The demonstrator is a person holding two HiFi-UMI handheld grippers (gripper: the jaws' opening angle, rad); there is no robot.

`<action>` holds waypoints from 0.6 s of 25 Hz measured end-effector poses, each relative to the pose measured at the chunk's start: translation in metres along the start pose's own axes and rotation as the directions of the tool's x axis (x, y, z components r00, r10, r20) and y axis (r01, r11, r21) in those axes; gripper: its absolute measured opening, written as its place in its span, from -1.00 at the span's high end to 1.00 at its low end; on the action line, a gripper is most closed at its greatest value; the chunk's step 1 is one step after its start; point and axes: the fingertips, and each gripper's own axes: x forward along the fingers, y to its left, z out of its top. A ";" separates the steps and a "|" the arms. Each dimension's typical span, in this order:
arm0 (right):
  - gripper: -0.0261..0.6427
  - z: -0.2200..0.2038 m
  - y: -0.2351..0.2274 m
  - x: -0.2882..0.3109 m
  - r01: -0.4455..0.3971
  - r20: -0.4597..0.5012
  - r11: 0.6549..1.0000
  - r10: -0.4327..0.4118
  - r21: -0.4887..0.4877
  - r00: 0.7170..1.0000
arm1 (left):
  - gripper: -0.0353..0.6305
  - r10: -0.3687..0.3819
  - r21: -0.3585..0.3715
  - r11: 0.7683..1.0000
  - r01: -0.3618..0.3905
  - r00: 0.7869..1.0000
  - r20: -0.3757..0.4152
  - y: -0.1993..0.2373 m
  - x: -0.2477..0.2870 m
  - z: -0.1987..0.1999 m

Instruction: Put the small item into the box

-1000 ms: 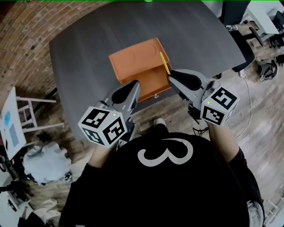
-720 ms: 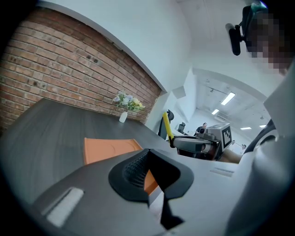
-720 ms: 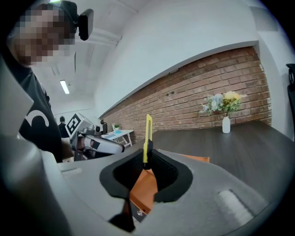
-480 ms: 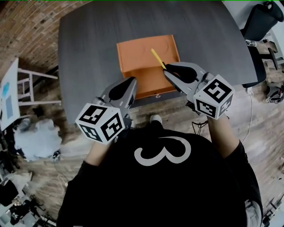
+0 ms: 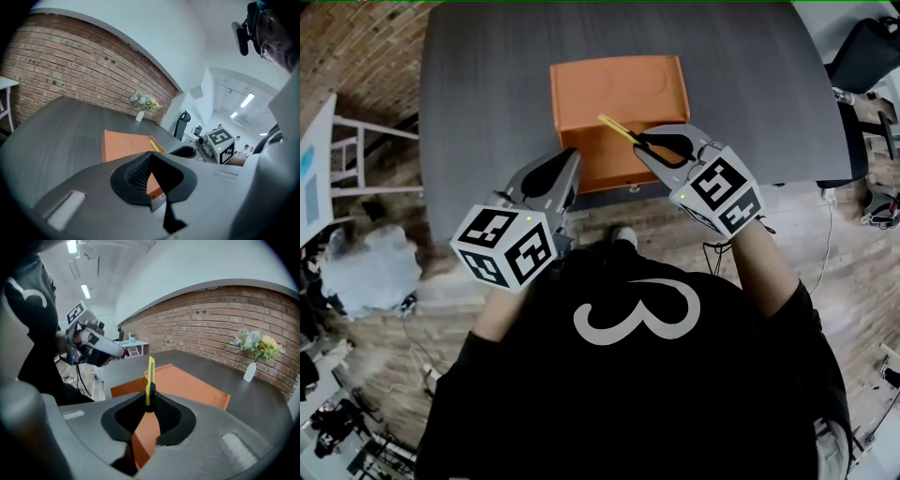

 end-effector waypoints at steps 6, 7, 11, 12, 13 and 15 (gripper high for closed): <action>0.75 -0.030 0.006 0.025 -0.025 -0.159 0.985 -0.002 -0.168 0.987 | 0.85 0.022 -0.018 1.000 -0.023 1.000 -0.011 0.007 0.001 -0.009; 0.75 -0.034 0.006 0.029 -0.031 -0.184 0.982 -0.004 -0.188 0.983 | 0.85 0.027 -0.022 0.999 -0.027 1.000 -0.012 0.009 0.000 -0.010; 0.75 -0.052 0.007 0.043 -0.064 -0.276 0.969 -0.004 -0.238 0.961 | 0.85 0.044 -0.036 0.998 -0.045 0.999 -0.016 0.018 -0.002 -0.015; 0.75 -0.056 0.007 0.047 -0.075 -0.299 0.966 -0.002 -0.246 0.954 | 0.85 0.048 -0.039 0.998 -0.048 0.999 -0.018 0.021 -0.002 -0.016; 0.75 -0.060 0.007 0.050 -0.086 -0.324 0.964 0.000 -0.253 0.946 | 0.85 0.050 -0.041 0.998 -0.051 0.999 -0.021 0.023 -0.003 -0.017; 0.75 -0.069 0.007 0.055 -0.107 -0.376 0.957 -0.002 -0.269 0.927 | 0.85 0.055 -0.045 0.997 -0.056 0.998 -0.027 0.026 -0.003 -0.019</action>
